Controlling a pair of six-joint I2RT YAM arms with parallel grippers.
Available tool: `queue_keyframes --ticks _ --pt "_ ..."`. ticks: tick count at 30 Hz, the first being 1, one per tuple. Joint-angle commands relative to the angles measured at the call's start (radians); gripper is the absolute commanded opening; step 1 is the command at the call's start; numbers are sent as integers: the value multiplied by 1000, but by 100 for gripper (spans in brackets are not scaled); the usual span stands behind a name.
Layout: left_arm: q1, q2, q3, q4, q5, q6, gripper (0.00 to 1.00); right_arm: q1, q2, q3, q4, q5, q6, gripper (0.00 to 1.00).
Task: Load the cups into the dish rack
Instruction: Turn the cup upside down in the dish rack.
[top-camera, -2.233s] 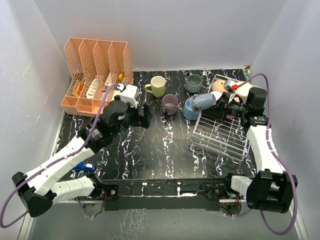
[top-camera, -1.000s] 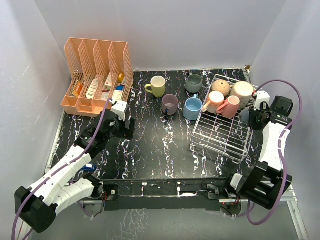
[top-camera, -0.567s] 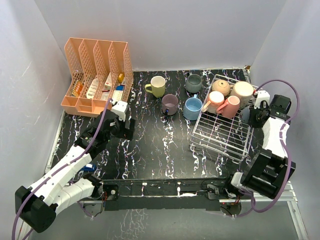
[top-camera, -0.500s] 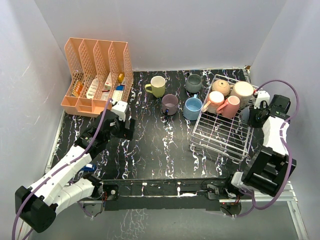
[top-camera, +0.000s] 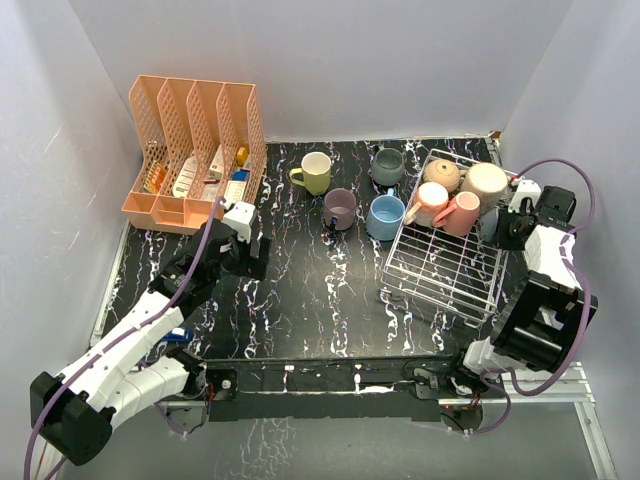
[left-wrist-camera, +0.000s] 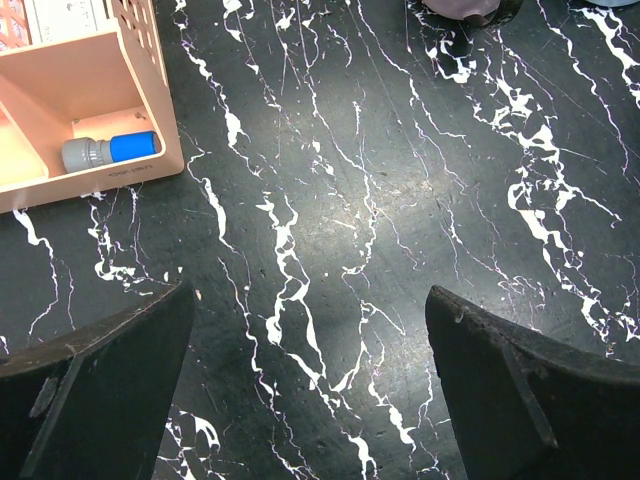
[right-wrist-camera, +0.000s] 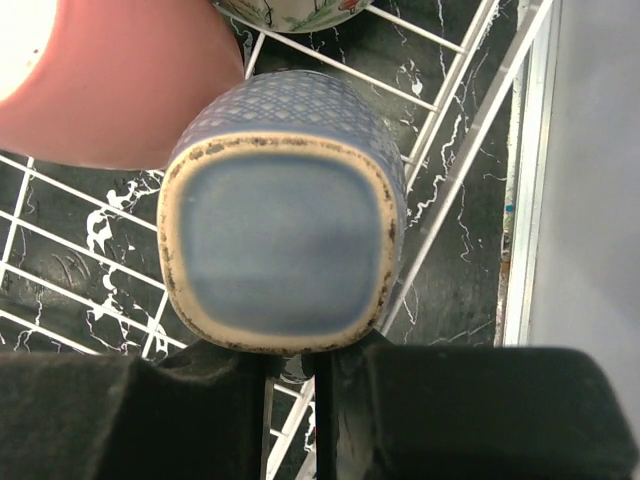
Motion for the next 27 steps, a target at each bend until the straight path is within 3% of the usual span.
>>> queue_keyframes --ticks 1,21,27 --pt "3 -17 -13 11 -12 12 97 14 12 76 123 22 55 8" --pt "5 -21 -14 13 -16 15 97 101 121 124 180 138 125 10" --pt "6 -22 -14 13 -17 16 97 109 143 123 168 136 118 18"
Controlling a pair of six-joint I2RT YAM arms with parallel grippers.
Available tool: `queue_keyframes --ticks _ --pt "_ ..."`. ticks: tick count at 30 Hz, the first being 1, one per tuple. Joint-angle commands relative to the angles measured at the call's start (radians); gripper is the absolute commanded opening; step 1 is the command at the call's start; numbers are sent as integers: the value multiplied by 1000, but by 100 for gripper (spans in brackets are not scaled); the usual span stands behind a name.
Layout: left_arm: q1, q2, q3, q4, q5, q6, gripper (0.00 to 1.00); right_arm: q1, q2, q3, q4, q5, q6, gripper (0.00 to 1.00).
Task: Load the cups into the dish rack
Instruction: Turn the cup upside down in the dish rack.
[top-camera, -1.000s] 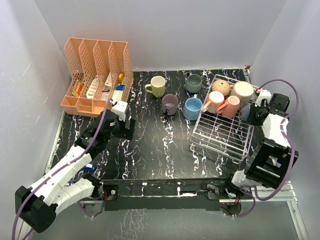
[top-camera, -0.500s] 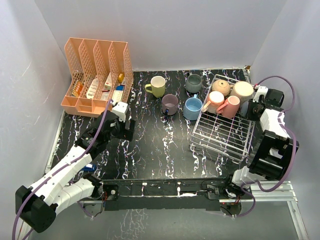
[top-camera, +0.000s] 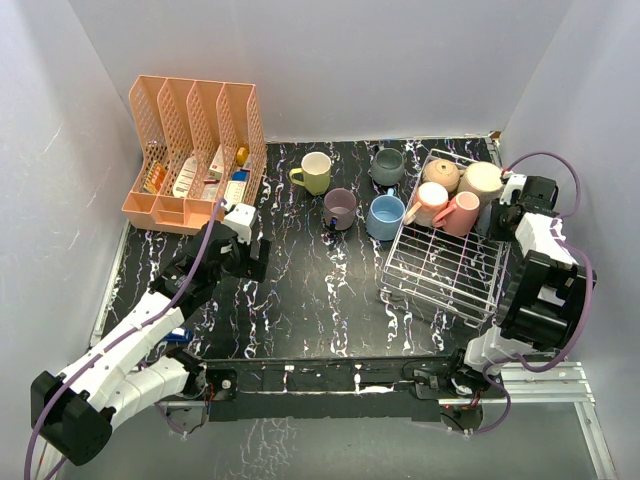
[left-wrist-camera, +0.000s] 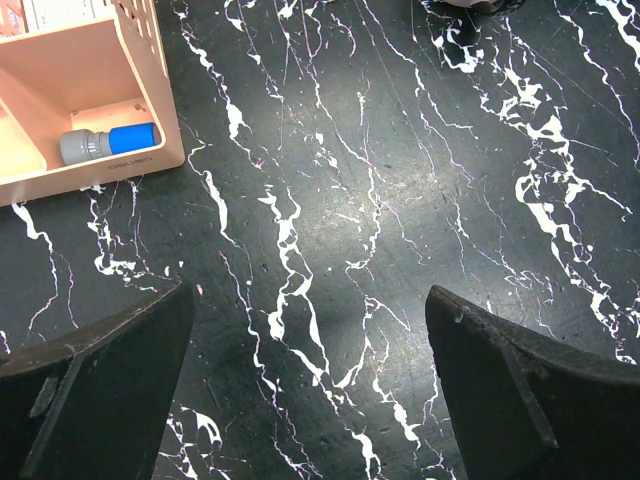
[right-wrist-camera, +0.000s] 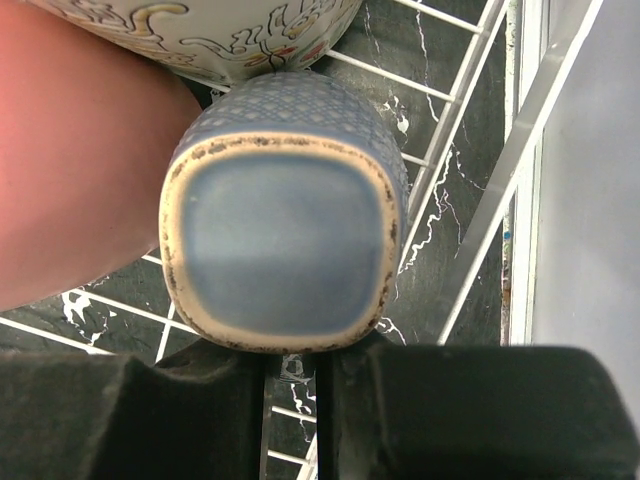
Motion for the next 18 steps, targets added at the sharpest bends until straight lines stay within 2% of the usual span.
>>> queue_keyframes --ticks 1,11,18 --pt "6 -22 0 12 -13 12 97 9 9 65 90 -5 6 20" --pt "5 -22 -1 14 -16 12 97 11 19 70 67 -26 -8 36" --pt "5 -18 -2 14 -16 12 97 11 -43 68 39 -10 -52 40"
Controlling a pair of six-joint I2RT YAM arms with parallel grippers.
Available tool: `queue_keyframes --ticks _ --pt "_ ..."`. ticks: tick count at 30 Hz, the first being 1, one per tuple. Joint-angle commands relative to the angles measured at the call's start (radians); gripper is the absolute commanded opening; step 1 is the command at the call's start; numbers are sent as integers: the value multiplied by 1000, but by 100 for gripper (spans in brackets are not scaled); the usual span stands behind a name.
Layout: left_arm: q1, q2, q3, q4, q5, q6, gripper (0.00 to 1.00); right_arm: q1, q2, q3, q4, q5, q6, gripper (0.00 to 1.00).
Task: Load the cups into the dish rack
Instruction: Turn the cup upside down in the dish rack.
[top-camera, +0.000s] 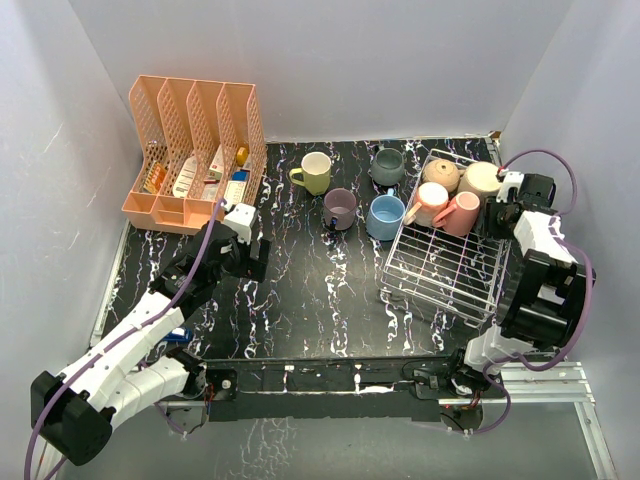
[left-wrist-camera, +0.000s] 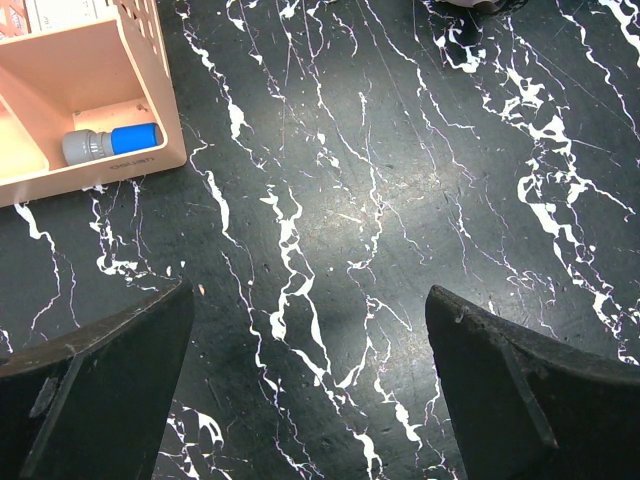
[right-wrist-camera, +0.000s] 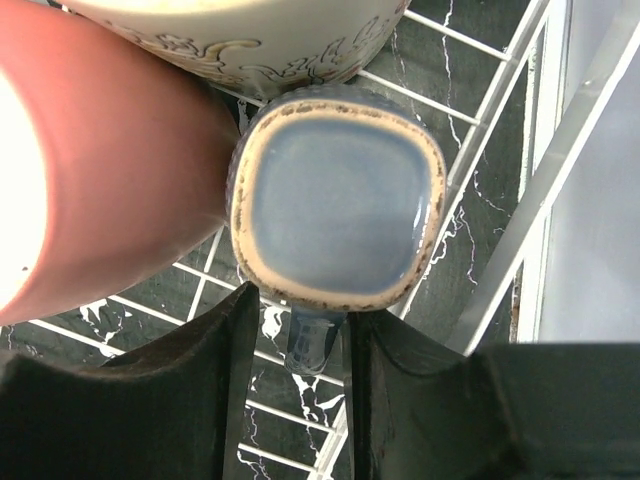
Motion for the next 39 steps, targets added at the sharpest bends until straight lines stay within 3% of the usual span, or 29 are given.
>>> queue_keyframes --ticks 1,13,24,27,32,39 --pt "6 -17 -1 14 -14 9 97 -1 -72 50 45 21 -50 42" --pt "6 -20 -2 15 -15 9 97 -3 -211 57 -44 -4 -135 55" --pt "5 -23 -16 33 -7 11 97 40 -312 177 -250 -461 -157 59" --pt "5 -19 -19 37 -8 12 97 84 -336 186 -271 -521 -154 59" --pt "5 -14 -27 45 -14 17 97 95 -368 179 -265 -524 -163 59" --pt "6 -18 -37 55 -31 24 97 94 -398 121 -227 -311 -242 60"
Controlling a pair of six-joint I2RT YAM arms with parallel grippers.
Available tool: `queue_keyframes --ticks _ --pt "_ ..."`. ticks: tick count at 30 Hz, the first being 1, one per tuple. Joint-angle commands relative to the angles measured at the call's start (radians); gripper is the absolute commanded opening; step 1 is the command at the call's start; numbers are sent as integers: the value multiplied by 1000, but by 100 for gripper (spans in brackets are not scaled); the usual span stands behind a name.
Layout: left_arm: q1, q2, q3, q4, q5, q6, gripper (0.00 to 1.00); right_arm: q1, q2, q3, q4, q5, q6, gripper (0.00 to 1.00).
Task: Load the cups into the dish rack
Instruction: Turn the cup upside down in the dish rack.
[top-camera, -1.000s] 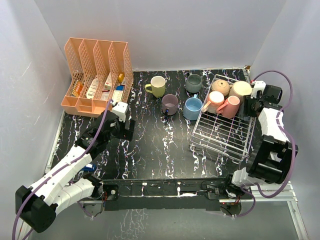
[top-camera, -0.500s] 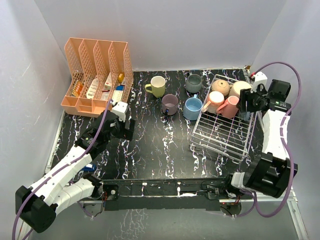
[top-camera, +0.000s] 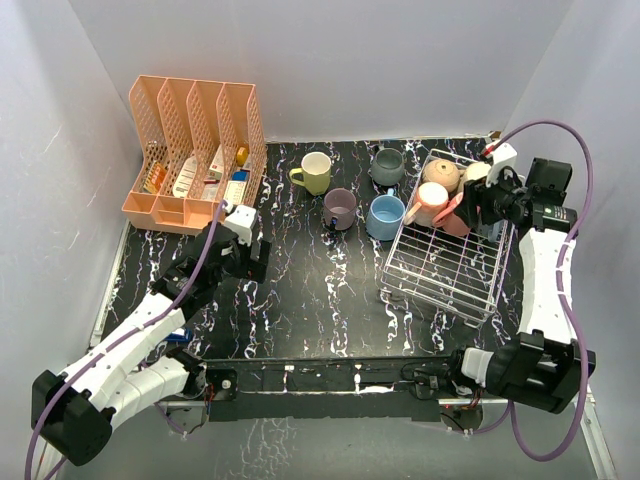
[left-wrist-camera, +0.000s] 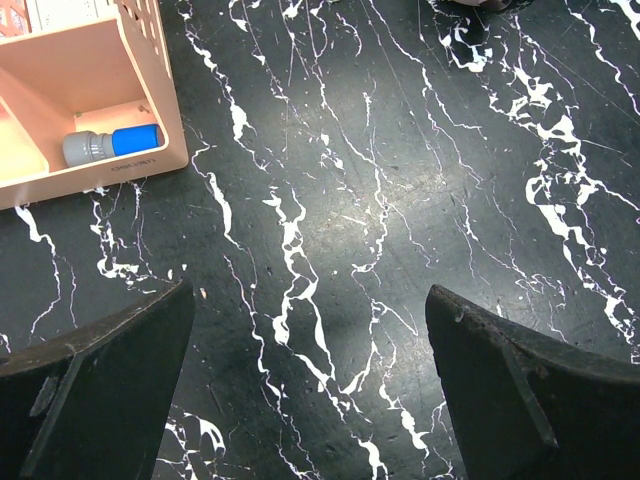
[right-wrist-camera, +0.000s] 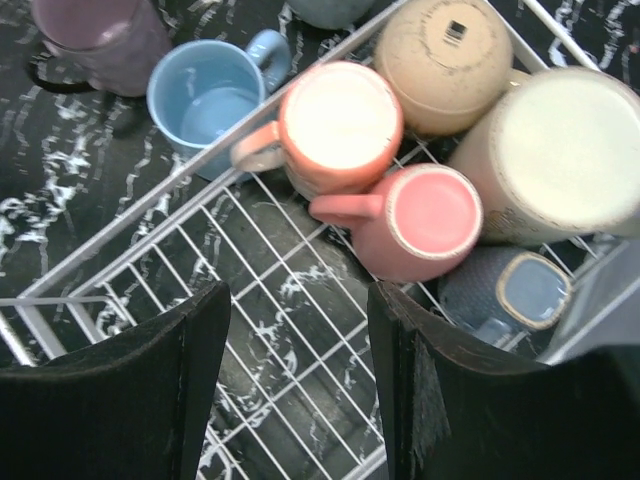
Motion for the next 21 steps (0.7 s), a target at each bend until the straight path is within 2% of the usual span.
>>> queue_keyframes --ticks 1,6,12,15,18,21 --pt "5 -16 -11 21 -30 16 97 -5 -39 -24 58 172 -63 60" --pt "6 -11 -19 27 -49 24 97 -59 -49 -66 117 280 -81 58" --pt "6 3 -28 35 -65 29 97 -227 -13 -80 157 238 -130 55" --pt "5 20 -32 40 -65 33 97 -283 6 -94 172 221 -174 44" --pt "6 38 -26 33 -61 33 97 -286 20 -121 206 226 -208 29" --pt "6 39 -22 23 -62 31 97 -285 51 -138 252 227 -218 19"
